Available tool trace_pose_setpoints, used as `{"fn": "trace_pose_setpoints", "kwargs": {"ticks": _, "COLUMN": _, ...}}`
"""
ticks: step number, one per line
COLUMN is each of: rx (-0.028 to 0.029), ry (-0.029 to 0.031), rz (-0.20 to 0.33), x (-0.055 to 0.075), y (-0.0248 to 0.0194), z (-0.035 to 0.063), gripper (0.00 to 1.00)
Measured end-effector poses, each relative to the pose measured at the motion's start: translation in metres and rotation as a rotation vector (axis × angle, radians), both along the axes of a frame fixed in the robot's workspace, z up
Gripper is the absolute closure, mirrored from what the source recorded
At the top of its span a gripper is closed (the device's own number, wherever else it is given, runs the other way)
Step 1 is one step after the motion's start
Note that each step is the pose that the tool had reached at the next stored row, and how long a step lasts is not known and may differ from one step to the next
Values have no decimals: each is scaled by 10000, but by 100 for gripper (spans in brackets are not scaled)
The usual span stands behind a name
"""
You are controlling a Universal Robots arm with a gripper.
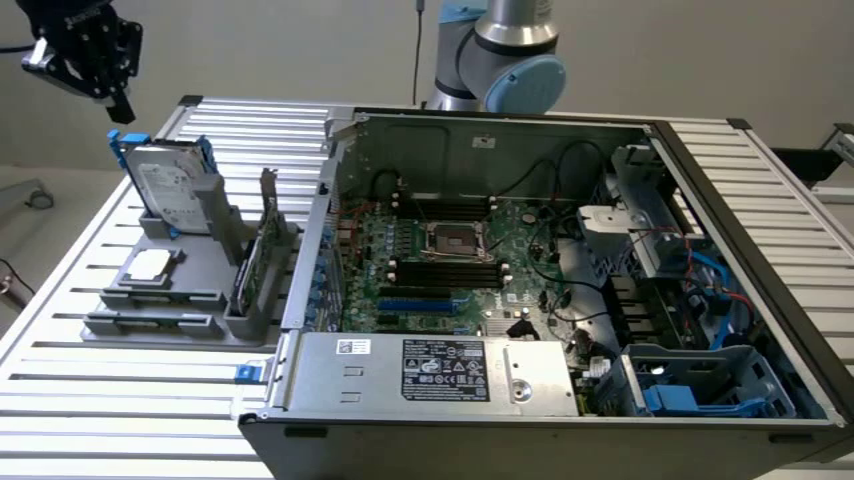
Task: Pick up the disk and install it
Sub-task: 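Pick up the disk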
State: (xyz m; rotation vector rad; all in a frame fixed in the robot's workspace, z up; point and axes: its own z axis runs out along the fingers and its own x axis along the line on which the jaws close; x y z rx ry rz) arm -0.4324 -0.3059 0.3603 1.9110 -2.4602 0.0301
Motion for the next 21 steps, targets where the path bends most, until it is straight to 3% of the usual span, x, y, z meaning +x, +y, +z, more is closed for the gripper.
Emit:
{"fn": "trace_pose_setpoints", "kwargs": {"ticks": 14, "rx": -1, "ry": 1, "rz": 2523, "x": -1, "y": 4, "z": 13, "gripper": 89}}
{"fn": "trace_pose_setpoints", "kwargs": {"ticks": 18, "rx": 0, "ry": -1, "rz": 2651, "x": 0, "y": 11, "z": 15, "gripper": 89}}
{"fn": "trace_pose_setpoints", "kwargs": {"ticks": 21, "rx": -1, "ry": 0, "rz": 2651, "x": 0, "y": 11, "z": 16, "gripper": 84}}
